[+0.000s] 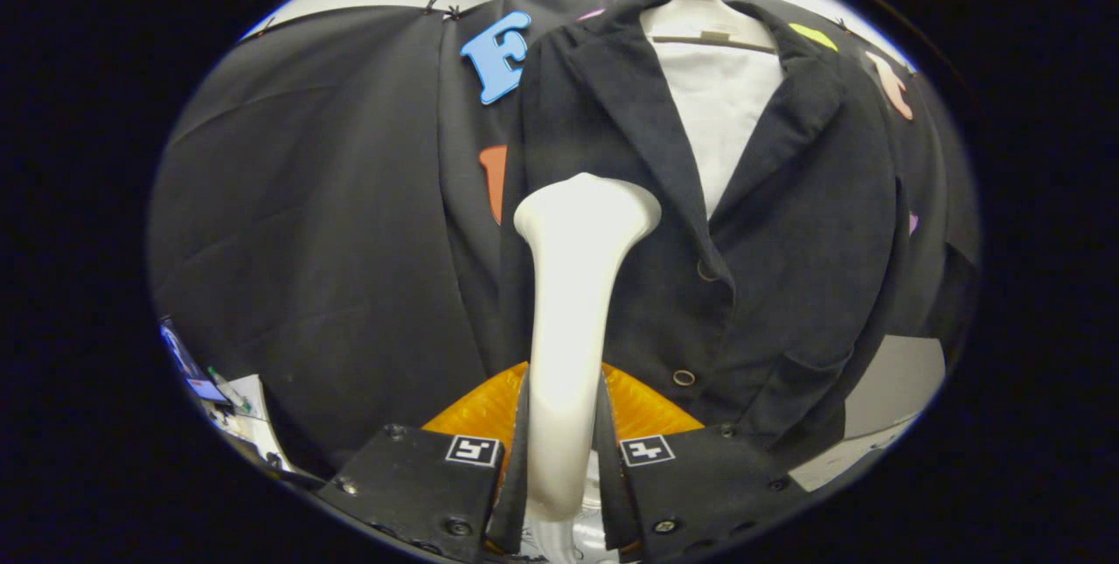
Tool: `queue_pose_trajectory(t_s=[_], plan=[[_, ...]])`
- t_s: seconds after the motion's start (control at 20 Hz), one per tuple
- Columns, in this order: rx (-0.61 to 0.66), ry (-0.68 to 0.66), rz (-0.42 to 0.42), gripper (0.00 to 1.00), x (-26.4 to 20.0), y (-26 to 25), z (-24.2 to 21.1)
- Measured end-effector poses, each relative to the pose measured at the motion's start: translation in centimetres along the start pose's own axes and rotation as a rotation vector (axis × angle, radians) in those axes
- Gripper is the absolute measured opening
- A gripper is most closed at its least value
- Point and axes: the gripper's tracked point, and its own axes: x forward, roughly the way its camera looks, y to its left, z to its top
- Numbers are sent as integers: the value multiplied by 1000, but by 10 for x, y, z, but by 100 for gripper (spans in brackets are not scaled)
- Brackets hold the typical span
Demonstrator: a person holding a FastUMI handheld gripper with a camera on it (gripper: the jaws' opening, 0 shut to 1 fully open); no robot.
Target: Iron the clothes twice with a garment steamer, once on the left side and once on the right side.
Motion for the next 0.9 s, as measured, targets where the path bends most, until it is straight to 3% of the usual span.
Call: queue_pose_trajectory(t_s=[0.9], plan=[[29, 137, -8, 37, 4, -18, -91]])
